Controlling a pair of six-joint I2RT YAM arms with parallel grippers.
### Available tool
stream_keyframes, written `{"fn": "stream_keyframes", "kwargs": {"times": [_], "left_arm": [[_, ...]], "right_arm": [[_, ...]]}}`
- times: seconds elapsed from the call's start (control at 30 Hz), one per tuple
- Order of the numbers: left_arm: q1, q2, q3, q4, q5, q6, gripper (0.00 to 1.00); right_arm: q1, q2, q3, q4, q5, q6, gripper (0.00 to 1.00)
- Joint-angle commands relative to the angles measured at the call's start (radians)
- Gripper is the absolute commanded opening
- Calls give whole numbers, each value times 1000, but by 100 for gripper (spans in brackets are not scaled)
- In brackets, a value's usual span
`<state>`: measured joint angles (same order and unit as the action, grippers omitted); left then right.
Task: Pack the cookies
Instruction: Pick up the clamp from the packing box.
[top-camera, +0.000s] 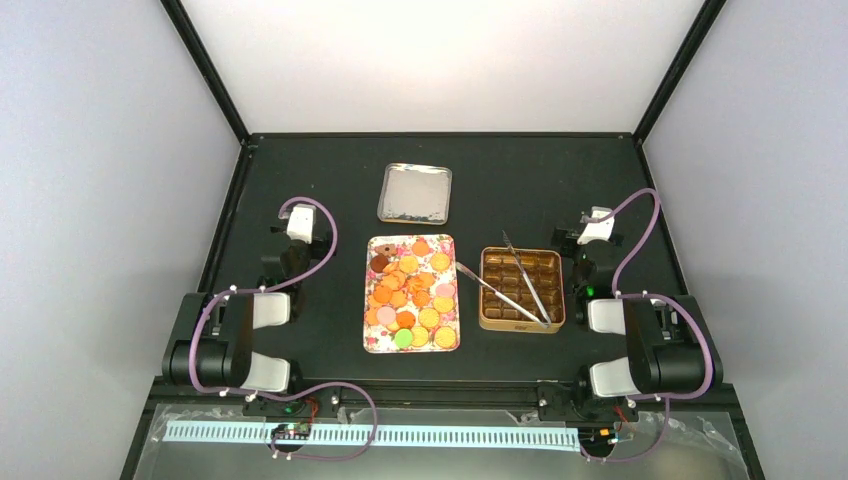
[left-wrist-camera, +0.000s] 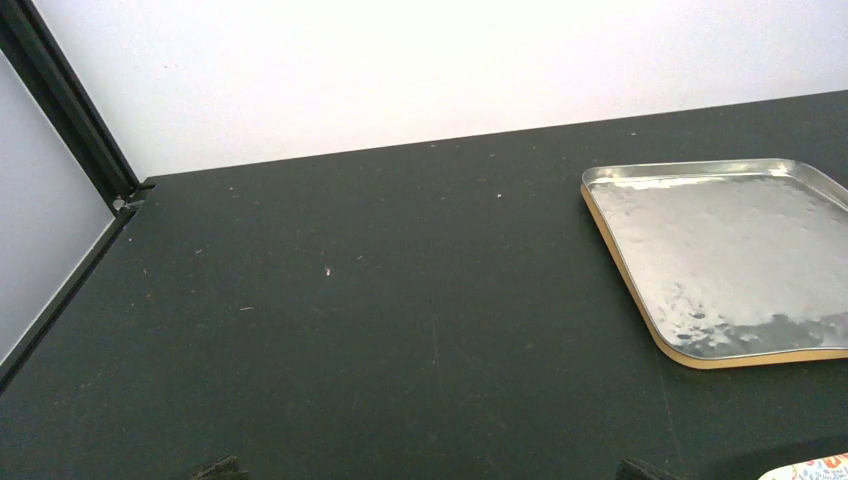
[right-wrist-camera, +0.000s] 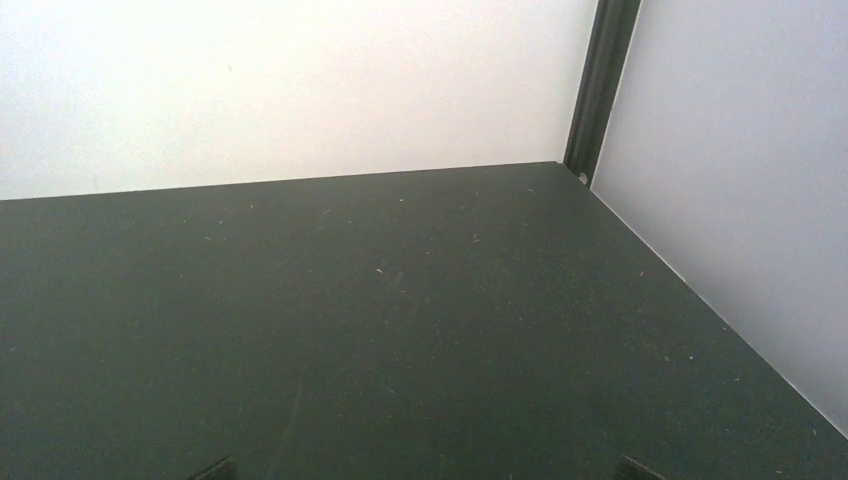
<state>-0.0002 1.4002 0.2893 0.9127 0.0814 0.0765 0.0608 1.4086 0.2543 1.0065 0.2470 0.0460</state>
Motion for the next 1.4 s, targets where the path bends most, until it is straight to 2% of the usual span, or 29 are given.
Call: {"fn": "stream_keyframes", "kwargs": {"times": [0.0, 0.3, 0.37, 0.4, 0.43, 0.47, 0.5, 0.57, 0.63, 0.7, 0.73, 0.8, 0.83, 0.97, 1.0, 1.13, 1.37], "left_arm": [[2, -15, 24, 14, -2, -8, 99], [2, -5, 11, 55, 2, 6, 99], [3, -24, 36, 30, 42, 8, 99], [5, -51, 106, -154, 80, 21, 99], [6, -62, 228, -353, 119, 46, 99], [5, -55, 395, -572, 134, 42, 99], [6, -36, 503, -730, 149, 42, 99], [6, 12, 667, -978, 211, 64, 99], [6, 34, 747, -1116, 261, 77, 99], [6, 27, 764, -1169, 293, 81, 99], [5, 18, 761, -1180, 315, 87, 99], [5, -5, 757, -1184, 353, 112, 99], [5, -18, 760, -1194, 375, 130, 99], [3, -40, 804, -1287, 463, 246, 99], [3, -42, 818, -1322, 481, 267, 99], [-6, -51, 851, -1427, 527, 359, 99], [-34, -34, 879, -1626, 511, 531, 99]], "right_arm": [[-6, -6, 10, 52, 0, -8, 100], [-6, -5, 11, 51, 0, -7, 100], [-6, -10, 11, 57, 18, 0, 100], [-7, -29, 20, 30, 70, 25, 100], [-15, -50, 28, -26, 62, 40, 100], [-17, -50, 24, 2, 63, 33, 100], [-13, -73, 40, -33, 102, 40, 100], [-13, -157, 109, -237, 192, 92, 100], [-13, -223, 172, -367, 198, 81, 100], [-13, -260, 260, -536, 49, -23, 100], [-13, -265, 309, -590, 16, 8, 100], [-14, -265, 390, -722, 46, 241, 100], [-17, -267, 460, -808, -3, 291, 100], [-14, -233, 619, -1053, -345, 282, 100], [5, -230, 637, -1102, -380, 263, 100], [160, -248, 653, -1261, -240, 163, 94], [316, -204, 608, -1396, -152, 204, 78]]}}
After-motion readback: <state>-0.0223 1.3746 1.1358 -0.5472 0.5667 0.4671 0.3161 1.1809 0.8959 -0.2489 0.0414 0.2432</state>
